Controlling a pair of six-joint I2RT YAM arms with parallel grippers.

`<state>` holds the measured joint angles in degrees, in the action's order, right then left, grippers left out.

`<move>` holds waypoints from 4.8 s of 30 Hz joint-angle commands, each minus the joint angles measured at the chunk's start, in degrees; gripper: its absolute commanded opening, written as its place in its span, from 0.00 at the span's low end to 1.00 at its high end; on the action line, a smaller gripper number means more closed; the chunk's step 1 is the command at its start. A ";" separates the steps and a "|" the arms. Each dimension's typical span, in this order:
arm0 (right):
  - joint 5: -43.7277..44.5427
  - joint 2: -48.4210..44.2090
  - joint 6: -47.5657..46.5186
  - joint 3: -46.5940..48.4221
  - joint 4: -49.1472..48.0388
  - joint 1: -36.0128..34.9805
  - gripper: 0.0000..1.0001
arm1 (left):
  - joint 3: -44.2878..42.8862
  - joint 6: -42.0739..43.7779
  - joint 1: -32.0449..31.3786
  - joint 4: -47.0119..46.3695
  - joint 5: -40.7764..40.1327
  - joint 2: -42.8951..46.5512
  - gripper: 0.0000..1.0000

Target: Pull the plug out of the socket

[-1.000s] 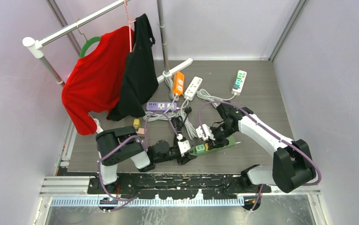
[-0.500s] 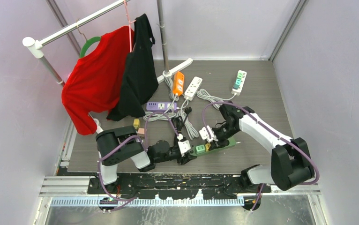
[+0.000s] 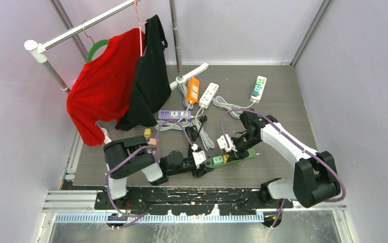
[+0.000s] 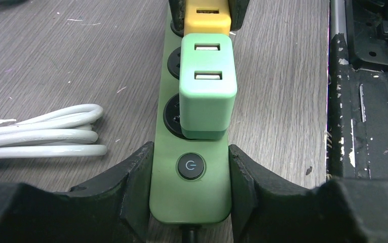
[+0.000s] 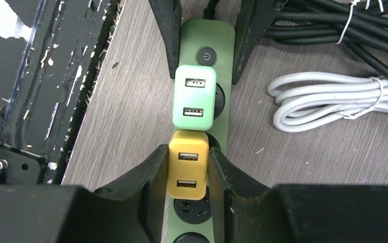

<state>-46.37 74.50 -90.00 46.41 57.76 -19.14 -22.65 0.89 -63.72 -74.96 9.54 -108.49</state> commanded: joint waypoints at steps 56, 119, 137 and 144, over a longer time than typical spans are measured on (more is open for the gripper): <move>-10.48 3.04 -5.99 2.43 8.25 -3.04 0.01 | 0.36 -1.06 1.28 3.29 2.80 -0.53 0.00; -10.60 -5.31 5.21 3.18 5.84 3.70 0.01 | -2.30 -3.06 3.42 8.03 8.03 -1.35 0.00; 2.06 -1.32 0.71 -2.69 -1.81 -2.13 0.46 | -3.00 -3.52 3.50 9.79 9.10 -1.12 0.00; 2.82 -0.29 1.39 -2.78 -2.21 -2.12 0.62 | -3.14 -3.61 3.50 9.98 9.33 -1.21 0.00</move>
<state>-44.29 74.02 -89.03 43.22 56.82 -20.95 -25.47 -2.11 -60.77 -69.21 19.59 -108.55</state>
